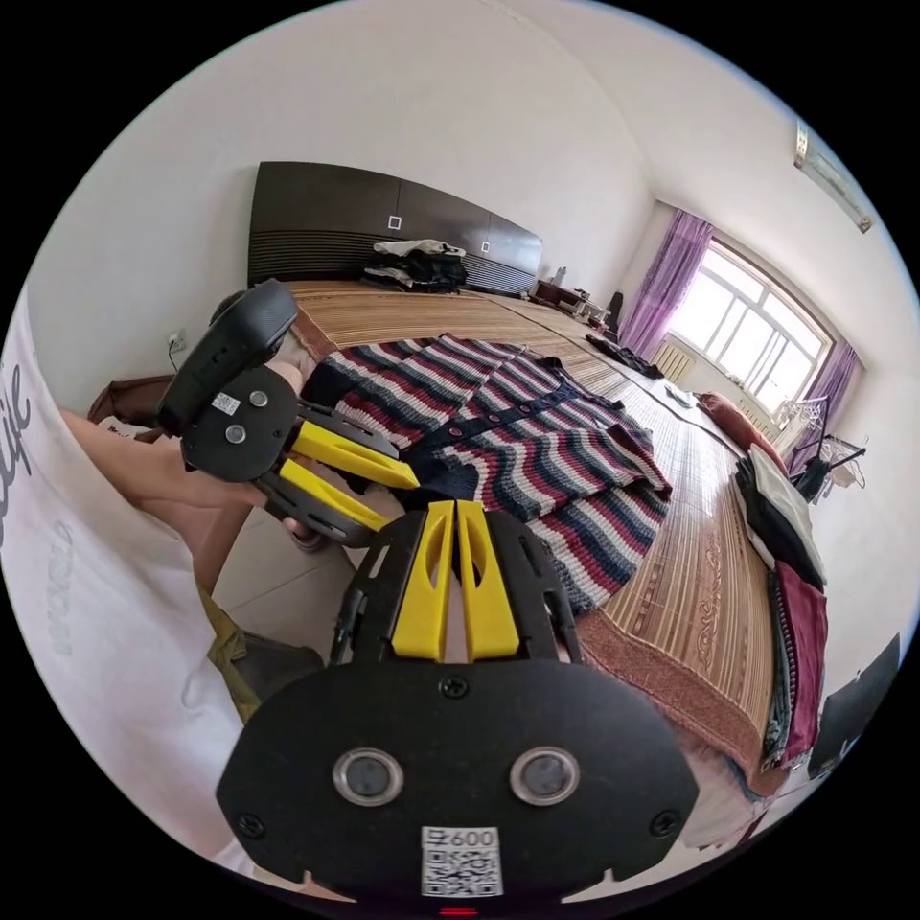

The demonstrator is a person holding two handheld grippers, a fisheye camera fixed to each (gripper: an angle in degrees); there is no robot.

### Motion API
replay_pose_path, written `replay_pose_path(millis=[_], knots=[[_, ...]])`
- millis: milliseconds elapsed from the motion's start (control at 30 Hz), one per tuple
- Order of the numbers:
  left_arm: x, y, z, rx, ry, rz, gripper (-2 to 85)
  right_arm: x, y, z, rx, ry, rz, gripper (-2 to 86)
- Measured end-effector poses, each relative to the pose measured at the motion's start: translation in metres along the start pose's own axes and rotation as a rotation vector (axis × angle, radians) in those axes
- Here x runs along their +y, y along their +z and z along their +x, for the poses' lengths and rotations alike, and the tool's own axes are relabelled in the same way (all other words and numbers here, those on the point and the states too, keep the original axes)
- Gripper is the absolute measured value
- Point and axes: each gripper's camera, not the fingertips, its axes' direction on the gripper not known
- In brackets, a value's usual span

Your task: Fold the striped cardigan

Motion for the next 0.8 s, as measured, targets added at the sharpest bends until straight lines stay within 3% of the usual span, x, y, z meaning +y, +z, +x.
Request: replay_pose_path(millis=[300, 567, 700, 800], knots=[[-0.002, -0.027, 0.025, -0.094, -0.039, 0.037, 2.5, 0.007, -0.001, -0.023, 0.005, 0.025, -0.005, 0.6], [-0.016, -0.057, 0.034, -0.088, -0.06, 0.033, 1.1, 0.009, 0.006, -0.091, 0.073, -0.159, -0.012, 10.1], [-0.031, -0.075, 0.043, -0.082, -0.06, 0.044, 1.0, -0.001, 0.024, -0.114, 0.176, -0.168, -0.053, 8.2], [-0.043, -0.088, 0.055, -0.132, -0.018, 0.042, 1.0, -0.007, 0.034, -0.121, 0.175, -0.199, -0.096, 1.4]])
